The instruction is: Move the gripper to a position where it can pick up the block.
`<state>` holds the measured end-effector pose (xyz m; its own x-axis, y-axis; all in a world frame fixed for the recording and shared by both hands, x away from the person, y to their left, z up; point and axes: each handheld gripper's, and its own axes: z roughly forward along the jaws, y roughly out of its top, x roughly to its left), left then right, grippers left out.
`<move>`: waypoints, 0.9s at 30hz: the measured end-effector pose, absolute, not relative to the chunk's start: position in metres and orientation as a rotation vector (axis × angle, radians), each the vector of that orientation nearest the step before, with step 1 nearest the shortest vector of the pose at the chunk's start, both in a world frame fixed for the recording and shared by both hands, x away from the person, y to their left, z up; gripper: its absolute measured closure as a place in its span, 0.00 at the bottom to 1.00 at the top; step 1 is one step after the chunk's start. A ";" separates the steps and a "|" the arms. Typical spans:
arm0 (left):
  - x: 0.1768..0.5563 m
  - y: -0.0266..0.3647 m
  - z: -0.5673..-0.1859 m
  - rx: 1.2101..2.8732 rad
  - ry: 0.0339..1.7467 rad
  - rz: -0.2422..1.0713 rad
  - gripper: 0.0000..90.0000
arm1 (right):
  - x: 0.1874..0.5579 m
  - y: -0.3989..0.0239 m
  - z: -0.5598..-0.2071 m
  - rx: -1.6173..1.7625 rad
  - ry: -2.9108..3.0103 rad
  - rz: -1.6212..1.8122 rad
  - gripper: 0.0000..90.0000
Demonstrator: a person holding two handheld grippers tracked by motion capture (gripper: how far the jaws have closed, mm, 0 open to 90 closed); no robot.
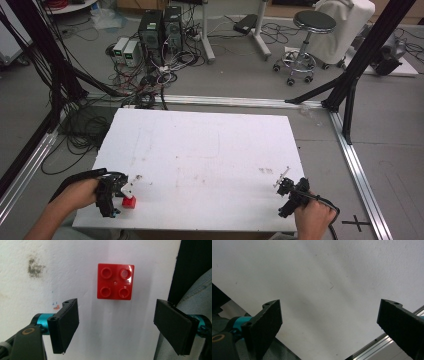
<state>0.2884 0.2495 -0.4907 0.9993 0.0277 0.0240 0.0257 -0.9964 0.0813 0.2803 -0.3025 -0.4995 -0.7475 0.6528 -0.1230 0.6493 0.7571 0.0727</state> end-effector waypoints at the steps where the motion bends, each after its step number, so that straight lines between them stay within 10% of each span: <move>1: 0.289 0.248 -0.491 3.062 0.030 0.034 0.23 | 0.280 -0.303 -0.499 1.047 2.812 0.038 0.06; 27: 0.295 0.229 -0.510 3.101 -0.152 -0.020 0.24 | 0.280 -0.302 -0.501 1.042 2.822 0.034 0.06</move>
